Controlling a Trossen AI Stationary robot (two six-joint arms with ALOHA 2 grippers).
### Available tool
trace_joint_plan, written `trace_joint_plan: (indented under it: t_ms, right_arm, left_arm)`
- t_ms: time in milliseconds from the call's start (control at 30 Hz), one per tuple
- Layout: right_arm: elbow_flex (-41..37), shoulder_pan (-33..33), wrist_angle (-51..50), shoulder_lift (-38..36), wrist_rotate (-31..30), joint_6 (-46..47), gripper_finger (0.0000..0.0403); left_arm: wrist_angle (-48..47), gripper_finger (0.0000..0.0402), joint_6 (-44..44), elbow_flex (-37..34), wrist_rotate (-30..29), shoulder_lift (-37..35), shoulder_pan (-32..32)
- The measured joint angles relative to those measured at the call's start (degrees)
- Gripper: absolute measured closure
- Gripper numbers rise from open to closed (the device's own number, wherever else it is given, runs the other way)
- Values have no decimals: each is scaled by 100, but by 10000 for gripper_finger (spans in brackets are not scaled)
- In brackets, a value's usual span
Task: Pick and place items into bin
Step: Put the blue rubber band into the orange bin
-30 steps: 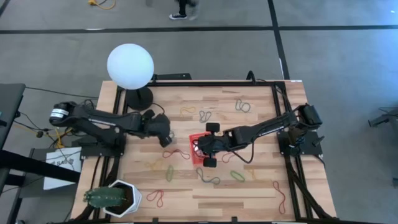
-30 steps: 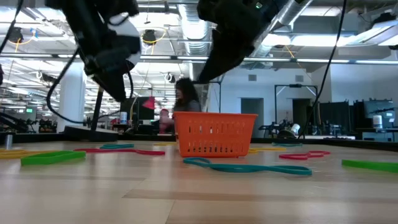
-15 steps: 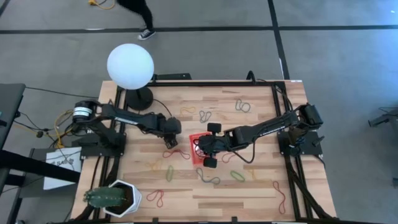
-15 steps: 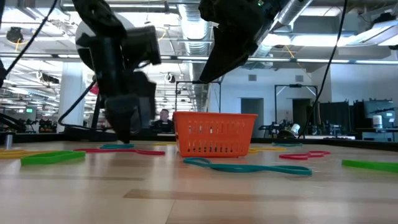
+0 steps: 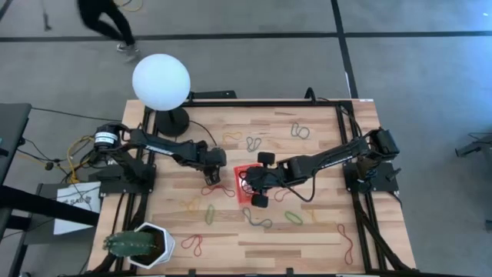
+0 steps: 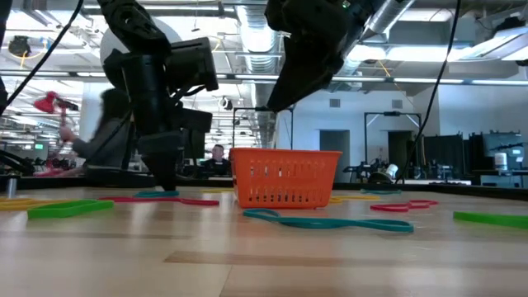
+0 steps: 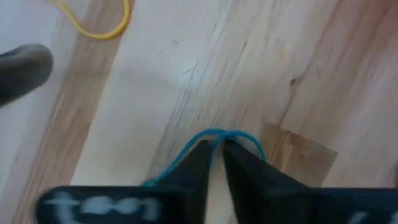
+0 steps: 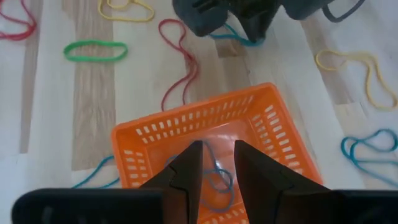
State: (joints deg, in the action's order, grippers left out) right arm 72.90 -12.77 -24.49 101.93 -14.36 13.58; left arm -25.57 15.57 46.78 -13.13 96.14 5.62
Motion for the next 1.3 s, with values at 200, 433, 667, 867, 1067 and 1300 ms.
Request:
trace_joint_plan:
  t_ms: [200, 433, 667, 867, 1067, 1300]
  right_arm:
    - [-7, -226, -816, -203, 231, 707, 316]
    - [-2, -662, -1666, -894, -16, 1232, 316]
    - [0, -1073, -2432, -1657, -659, 1282, 316]
    - [0, -1198, -2822, -2101, -1343, 1561, 316]
    - [-3, -1187, -3049, -2109, -1426, 1657, 316]
    - [11, -1100, -2930, -1922, -1445, 1654, 316]
  left_arm:
    - [-139, 400, 109, 150, -114, -198, -219]
    - [-105, 401, -178, 923, -276, -1024, -667]
    - [176, 401, -642, 1691, -199, -1356, -1014]
    - [714, 401, -923, 1847, 236, -1178, -1084]
    - [730, 401, -850, 1849, 337, -581, -1077]
    - [882, 401, -834, 1845, 396, 483, -1020]
